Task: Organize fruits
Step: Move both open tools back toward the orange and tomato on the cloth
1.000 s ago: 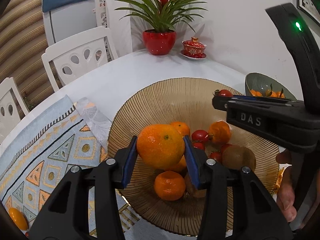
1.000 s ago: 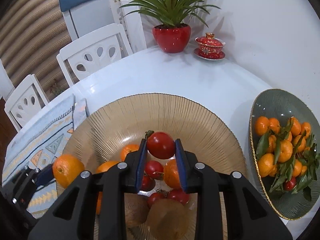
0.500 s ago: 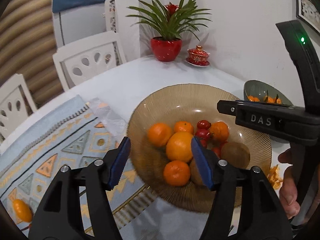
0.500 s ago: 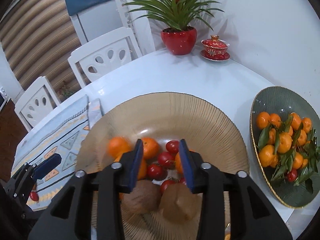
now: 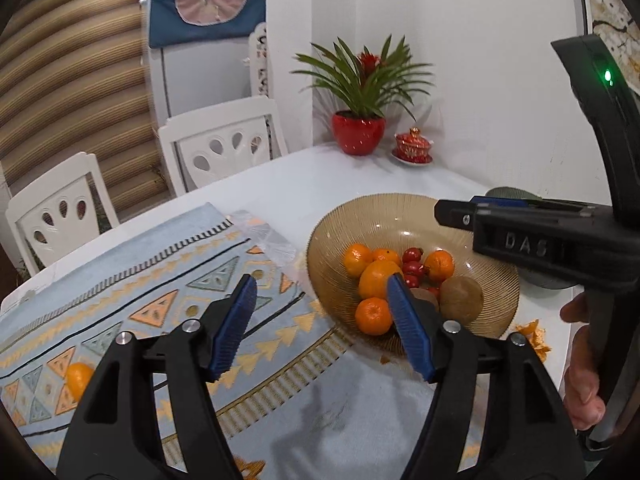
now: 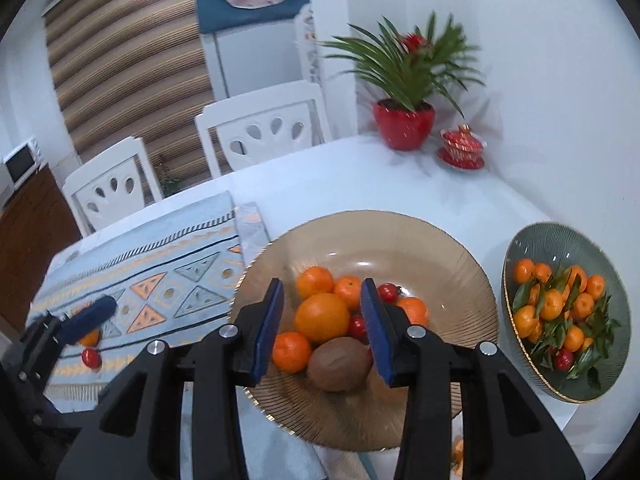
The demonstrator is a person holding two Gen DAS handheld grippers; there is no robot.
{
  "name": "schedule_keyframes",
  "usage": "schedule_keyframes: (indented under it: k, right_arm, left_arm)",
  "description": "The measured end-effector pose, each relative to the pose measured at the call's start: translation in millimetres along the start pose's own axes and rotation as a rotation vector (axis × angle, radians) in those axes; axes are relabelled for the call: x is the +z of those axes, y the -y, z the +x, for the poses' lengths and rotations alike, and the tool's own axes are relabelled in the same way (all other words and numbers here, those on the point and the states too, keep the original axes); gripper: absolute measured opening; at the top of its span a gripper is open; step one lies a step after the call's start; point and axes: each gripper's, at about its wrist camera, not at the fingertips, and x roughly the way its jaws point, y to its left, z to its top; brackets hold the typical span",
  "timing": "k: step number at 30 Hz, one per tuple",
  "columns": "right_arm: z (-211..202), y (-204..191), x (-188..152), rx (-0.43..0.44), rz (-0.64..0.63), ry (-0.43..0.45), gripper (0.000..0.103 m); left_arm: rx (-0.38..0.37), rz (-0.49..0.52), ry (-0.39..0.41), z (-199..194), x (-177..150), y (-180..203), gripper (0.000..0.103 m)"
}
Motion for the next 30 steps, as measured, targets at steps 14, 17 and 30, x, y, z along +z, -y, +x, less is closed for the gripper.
schedule_keyframes:
  k: [14, 17, 30]
  right_arm:
    - [-51, -100, -24, 0.103, -0.18, 0.077, 0.047]
    - [-57, -117, -30, 0.129, -0.203, 0.078, 0.047]
    - [-51, -206, -70, 0.228, -0.31, 0.041, 0.052]
  left_arm:
    - [0.17, -0.059, 0.138, -111, -28, -61, 0.079]
    - [0.221, -0.056, 0.153, -133, -34, -71, 0.079]
    - [0.374, -0.286, 0.183, -202, -76, -183, 0.086]
